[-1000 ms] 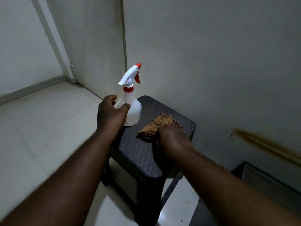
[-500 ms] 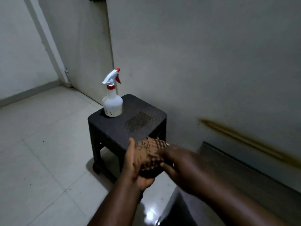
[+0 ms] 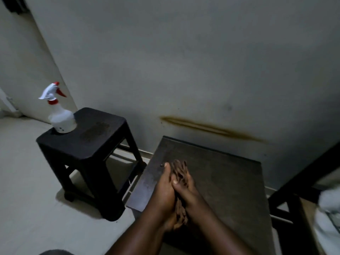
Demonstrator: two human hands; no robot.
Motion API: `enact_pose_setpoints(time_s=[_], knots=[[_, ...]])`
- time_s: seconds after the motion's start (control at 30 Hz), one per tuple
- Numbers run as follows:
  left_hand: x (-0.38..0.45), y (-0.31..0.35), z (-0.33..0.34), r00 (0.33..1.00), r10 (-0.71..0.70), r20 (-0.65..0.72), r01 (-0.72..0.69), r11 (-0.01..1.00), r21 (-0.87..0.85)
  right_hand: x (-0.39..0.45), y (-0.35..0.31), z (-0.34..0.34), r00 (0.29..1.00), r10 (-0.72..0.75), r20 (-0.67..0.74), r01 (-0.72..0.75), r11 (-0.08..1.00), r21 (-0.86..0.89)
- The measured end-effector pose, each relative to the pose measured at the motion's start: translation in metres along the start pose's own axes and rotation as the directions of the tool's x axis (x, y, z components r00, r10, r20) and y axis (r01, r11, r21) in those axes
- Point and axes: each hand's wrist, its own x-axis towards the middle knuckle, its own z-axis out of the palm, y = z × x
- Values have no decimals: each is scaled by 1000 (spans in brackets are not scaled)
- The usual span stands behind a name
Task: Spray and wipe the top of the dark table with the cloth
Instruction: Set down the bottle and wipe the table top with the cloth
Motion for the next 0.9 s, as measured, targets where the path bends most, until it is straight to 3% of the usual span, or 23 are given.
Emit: enact_pose_setpoints(time_s=[0.13,0.23,0.3,0.37,0.43,0.47,0.53,0.57,0.6,0.63,0.67,0.77,0.83,0.9], knots=[[2,-35,20,989,-30,148,-4,973,229,-28,7,-45,977,162,-139,-94,911,401],[9,-49,19,970,-43,240,-77,880,469,-46,16,-92,939,277,-201,-126,825,550],[22,-51,2,976,49,213,-192,654,732,-56,25,-123,909,278,-312,-82,850,520],[40,-47,-29,961,240,140,-229,399,888,-53,41,-159,863,195,-466,-16,933,361],[54,-37,-71,925,354,140,-164,39,986,-47,48,-191,808,11,-589,-2,1000,17],[59,-33,-92,919,363,153,-114,-126,985,-45,51,-204,810,-85,-580,-20,985,-173],[66,-22,-124,924,350,157,-52,-292,955,-37,58,-224,875,-242,-420,-16,851,-524],[68,-18,-134,928,341,148,-31,-324,946,-34,64,-229,911,-277,-304,-23,703,-710],[69,-15,-138,933,332,141,-16,-351,936,-32,73,-230,934,-274,-228,-71,483,-873],[71,-14,-142,935,326,141,-8,-376,927,-30,81,-229,947,-254,-197,-128,266,-956],[73,-14,-145,934,325,147,-2,-408,913,-29,83,-225,944,-250,-213,-184,134,-974],[75,-18,-150,931,328,163,18,-487,873,-30,77,-211,933,-239,-267,-257,75,-964],[74,-19,-151,922,358,147,53,-493,868,-37,80,-198,969,-183,-166,-161,38,-986],[75,-17,-151,920,370,134,75,-498,864,-51,90,-182,986,-158,49,34,-96,-995]])
